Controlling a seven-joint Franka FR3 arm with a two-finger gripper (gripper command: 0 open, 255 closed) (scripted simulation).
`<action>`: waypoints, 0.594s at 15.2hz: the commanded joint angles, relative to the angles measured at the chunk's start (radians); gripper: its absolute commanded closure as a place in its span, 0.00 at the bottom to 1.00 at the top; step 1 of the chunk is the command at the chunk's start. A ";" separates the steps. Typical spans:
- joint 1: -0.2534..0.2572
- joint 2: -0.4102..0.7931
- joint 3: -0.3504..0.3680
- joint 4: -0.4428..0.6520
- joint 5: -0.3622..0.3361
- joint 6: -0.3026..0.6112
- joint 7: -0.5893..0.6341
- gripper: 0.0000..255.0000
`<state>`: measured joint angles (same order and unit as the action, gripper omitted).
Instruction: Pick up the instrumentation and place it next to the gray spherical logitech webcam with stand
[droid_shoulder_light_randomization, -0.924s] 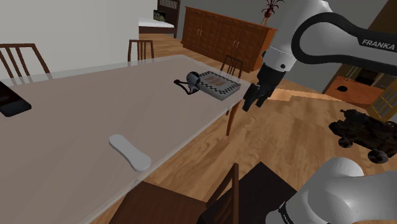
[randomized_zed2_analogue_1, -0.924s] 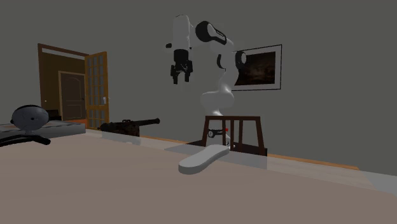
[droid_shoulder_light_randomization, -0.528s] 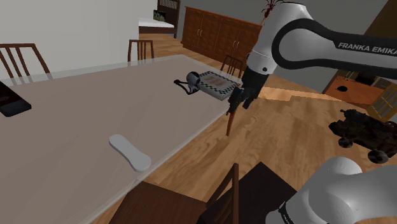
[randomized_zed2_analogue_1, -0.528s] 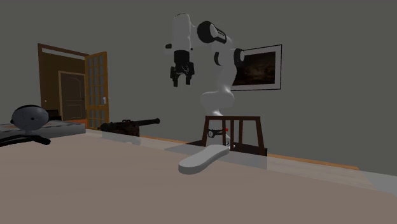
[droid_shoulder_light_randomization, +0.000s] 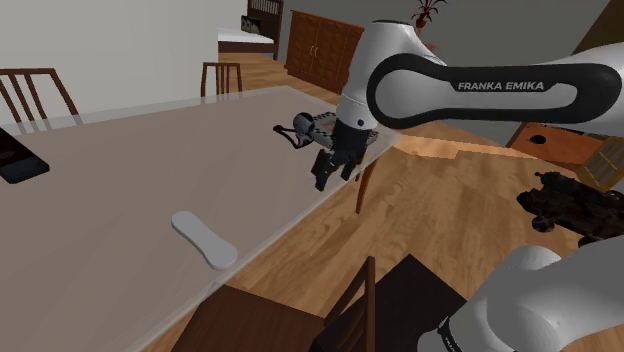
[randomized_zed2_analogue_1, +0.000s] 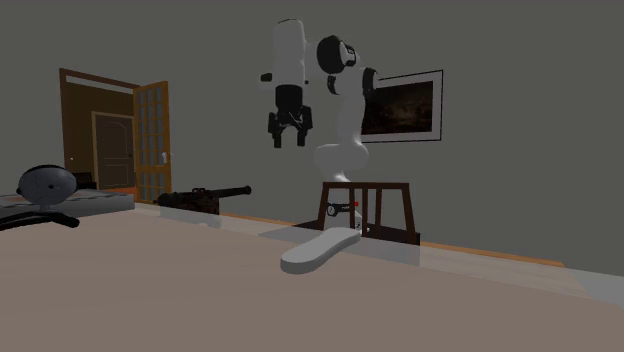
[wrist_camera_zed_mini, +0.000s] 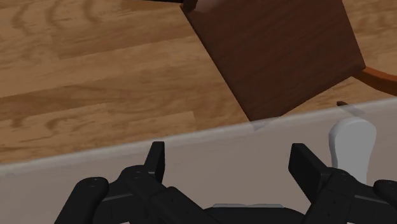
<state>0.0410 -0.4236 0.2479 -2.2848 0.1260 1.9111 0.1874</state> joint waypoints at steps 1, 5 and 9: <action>0.007 0.074 0.035 0.038 -0.008 0.035 0.032 0.00; 0.020 0.215 0.094 0.120 -0.042 0.085 0.096 0.00; 0.040 0.364 0.143 0.219 -0.100 0.119 0.167 0.00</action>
<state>0.0740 -0.0922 0.3788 -2.0805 0.0392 2.0161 0.3358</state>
